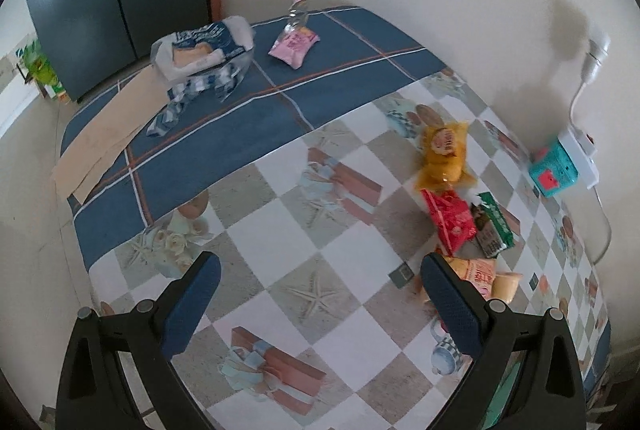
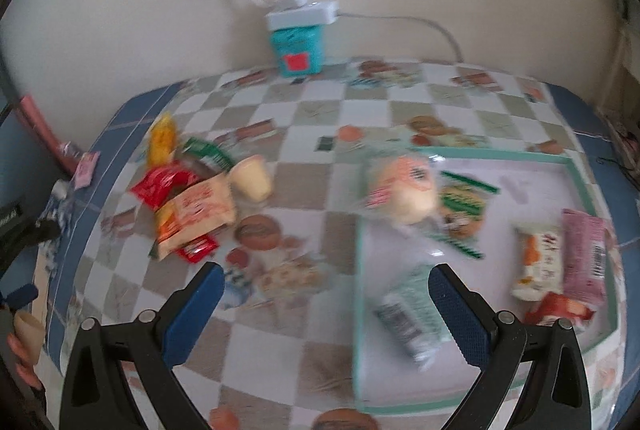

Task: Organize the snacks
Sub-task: 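Move both grippers back toward the snack pile, then grasp the cream pudding cup with the right gripper while the left grasps the orange swiss roll pack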

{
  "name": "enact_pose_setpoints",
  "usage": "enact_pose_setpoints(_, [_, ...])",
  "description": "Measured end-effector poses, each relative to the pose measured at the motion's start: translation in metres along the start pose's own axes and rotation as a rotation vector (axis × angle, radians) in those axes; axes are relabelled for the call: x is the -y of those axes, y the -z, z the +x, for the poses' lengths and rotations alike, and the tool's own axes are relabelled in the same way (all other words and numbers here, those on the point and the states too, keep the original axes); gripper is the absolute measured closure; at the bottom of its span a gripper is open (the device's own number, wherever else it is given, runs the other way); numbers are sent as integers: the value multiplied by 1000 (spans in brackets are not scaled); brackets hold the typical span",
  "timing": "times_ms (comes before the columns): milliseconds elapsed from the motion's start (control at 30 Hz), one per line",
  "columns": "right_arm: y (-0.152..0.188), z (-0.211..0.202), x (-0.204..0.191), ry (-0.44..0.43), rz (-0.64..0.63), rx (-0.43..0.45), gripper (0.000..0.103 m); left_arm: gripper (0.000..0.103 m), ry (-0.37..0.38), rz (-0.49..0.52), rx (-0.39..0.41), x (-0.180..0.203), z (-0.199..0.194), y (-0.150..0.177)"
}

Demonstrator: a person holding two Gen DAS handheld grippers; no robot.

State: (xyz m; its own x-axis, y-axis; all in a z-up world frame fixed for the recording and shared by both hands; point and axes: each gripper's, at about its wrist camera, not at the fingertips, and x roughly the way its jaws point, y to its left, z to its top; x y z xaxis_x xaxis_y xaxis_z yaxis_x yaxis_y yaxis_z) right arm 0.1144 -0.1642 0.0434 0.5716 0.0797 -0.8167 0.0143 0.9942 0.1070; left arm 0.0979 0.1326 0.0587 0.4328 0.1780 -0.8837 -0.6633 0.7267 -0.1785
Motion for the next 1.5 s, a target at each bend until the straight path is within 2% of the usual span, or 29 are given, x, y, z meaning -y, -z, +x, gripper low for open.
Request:
enact_pose_setpoints(167, [6, 14, -29, -58, -69, -38, 0, 3, 18, -30, -28, -11, 12, -4])
enact_pose_setpoints(333, [10, 23, -40, -124, -63, -57, 0, 3, 35, -36, -34, -13, 19, -7])
enact_pose_setpoints(667, [-3, 35, -36, -119, -33, -46, 0, 3, 98, 20, -81, 8, 46, -8])
enact_pose_setpoints(967, [-46, 43, -39, -142, -39, -16, 0, 3, 186, 45, -85, 41, 64, -19])
enact_pose_setpoints(1200, [-77, 56, -40, -154, -54, -21, 1, 3, 280, 9, -106, 58, 86, -22])
enact_pose_setpoints(1433, [-83, 82, -48, -137, -92, -68, 5, 3, 246, 103, -172, 78, 100, -11])
enact_pose_setpoints(1500, [-82, 89, -53, -126, -119, -74, 10, 3, 223, 122, -195, 81, 104, -8])
